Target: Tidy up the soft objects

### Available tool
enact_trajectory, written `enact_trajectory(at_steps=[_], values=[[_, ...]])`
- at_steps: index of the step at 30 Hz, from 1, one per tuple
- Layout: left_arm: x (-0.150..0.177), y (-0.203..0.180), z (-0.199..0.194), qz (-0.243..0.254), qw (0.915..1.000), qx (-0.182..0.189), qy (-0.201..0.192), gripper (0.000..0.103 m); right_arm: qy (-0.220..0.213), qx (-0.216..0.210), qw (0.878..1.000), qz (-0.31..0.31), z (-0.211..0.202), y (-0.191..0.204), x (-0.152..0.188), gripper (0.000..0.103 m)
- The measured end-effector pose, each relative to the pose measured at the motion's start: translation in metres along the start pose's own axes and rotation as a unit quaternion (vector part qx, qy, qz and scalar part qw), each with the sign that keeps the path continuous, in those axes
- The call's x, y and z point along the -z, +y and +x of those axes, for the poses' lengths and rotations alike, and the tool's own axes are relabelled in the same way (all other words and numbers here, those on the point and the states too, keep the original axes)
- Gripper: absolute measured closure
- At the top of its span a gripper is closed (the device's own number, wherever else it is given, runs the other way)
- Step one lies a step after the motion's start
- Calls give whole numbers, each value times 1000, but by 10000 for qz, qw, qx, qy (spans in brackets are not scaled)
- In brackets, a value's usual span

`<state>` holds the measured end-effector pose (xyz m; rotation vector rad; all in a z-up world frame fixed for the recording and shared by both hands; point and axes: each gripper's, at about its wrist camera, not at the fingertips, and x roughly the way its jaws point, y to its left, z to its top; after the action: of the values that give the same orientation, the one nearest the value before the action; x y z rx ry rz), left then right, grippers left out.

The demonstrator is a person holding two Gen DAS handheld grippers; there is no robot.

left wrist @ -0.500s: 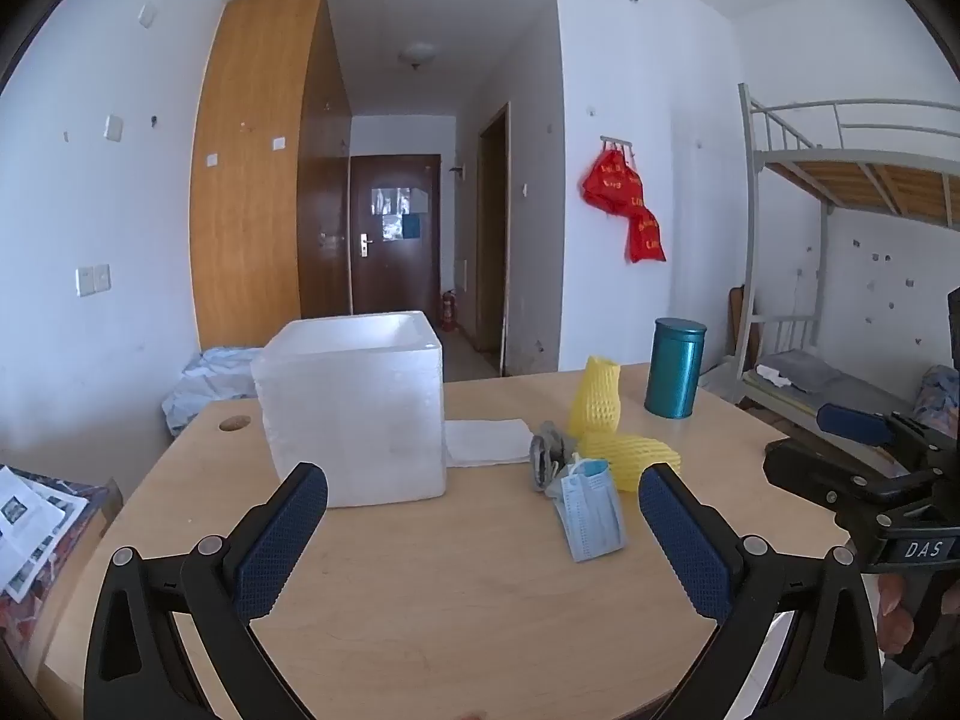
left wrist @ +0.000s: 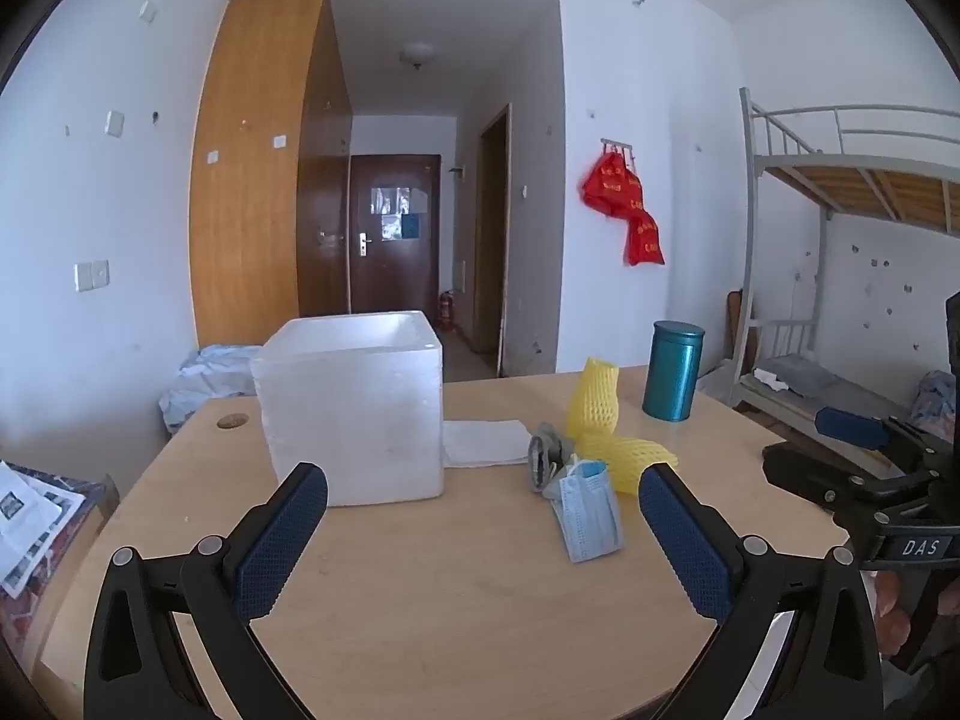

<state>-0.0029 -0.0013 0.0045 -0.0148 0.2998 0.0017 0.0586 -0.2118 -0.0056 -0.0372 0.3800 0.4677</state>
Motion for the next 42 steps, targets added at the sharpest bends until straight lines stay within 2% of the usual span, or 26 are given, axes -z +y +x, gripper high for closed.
enact_trajectory(at_steps=[42], values=[[2,3,-1,-32,10000,69,-3,0,30,20,10000,0,3,2,-1,0]])
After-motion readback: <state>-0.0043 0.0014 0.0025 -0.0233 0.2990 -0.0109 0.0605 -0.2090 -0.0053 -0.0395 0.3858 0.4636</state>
